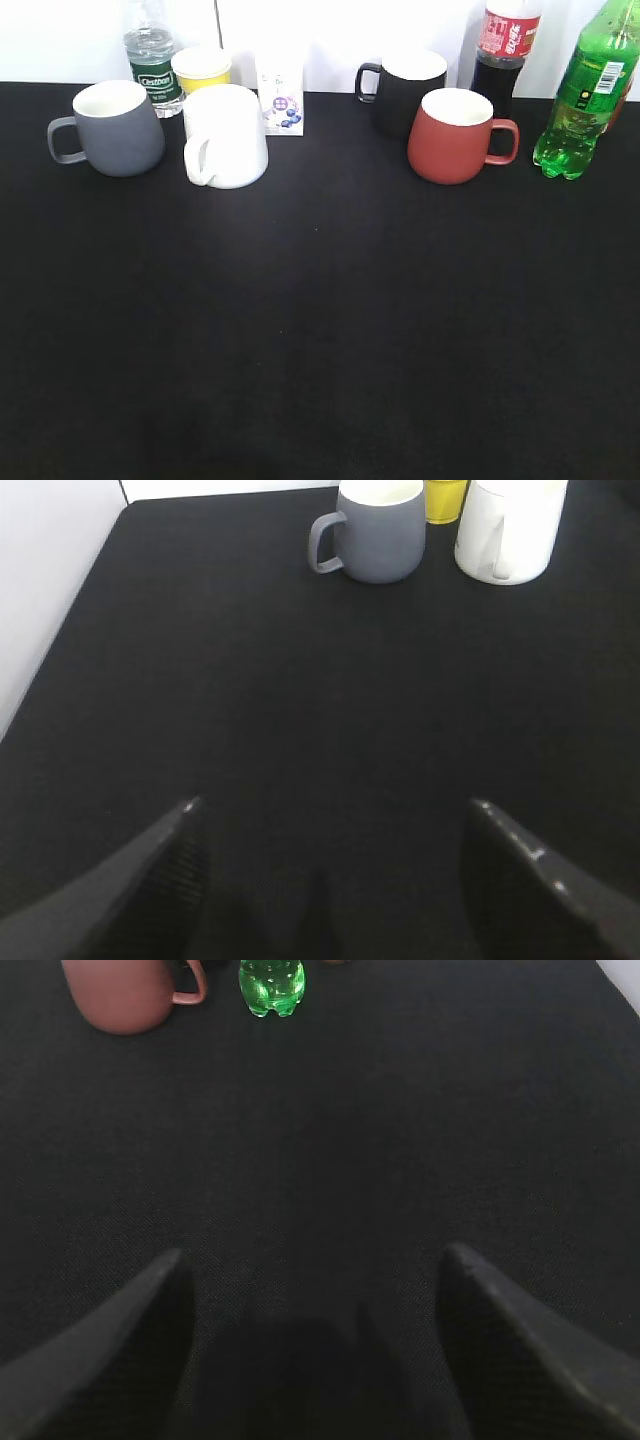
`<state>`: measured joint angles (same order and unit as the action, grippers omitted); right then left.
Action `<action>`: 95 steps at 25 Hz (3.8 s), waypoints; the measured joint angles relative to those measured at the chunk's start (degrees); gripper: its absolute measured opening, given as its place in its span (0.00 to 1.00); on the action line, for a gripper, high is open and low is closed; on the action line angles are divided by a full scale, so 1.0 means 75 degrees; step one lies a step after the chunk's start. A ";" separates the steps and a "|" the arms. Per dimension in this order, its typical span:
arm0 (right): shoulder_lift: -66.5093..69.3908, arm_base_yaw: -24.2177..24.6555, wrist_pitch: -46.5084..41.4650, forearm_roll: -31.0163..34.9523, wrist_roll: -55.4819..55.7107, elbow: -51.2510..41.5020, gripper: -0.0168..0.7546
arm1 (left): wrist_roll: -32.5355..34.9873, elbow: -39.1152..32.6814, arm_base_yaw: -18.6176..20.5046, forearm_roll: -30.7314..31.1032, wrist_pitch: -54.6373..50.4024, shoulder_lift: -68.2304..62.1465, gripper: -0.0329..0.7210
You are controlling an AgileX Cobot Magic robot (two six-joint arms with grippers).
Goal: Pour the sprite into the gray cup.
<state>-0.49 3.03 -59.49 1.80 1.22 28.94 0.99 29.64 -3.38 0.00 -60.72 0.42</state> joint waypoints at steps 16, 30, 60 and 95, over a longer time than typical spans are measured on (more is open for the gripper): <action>0.0000 0.0000 0.0000 0.0000 0.0000 0.0000 0.76 | 0.0000 -0.1191 0.0000 -0.0187 0.7474 -0.2142 0.75; 0.0000 0.0000 0.0000 0.0000 0.0000 0.0000 0.76 | 0.0000 -0.0121 0.0006 -0.0265 1.5438 -1.3607 0.68; 0.0375 0.0000 0.0753 -0.0026 0.0000 0.0124 0.76 | 0.0102 -0.0247 -0.1518 0.0502 1.4578 -1.1122 0.15; 1.6264 -0.0012 1.5383 -0.2129 0.0898 0.3349 0.57 | 0.0108 -0.0256 -0.1904 0.0518 1.4451 -1.1122 0.15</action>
<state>121.49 2.94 55.88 -14.17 7.96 54.06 1.79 27.73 -17.66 3.88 47.66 -83.00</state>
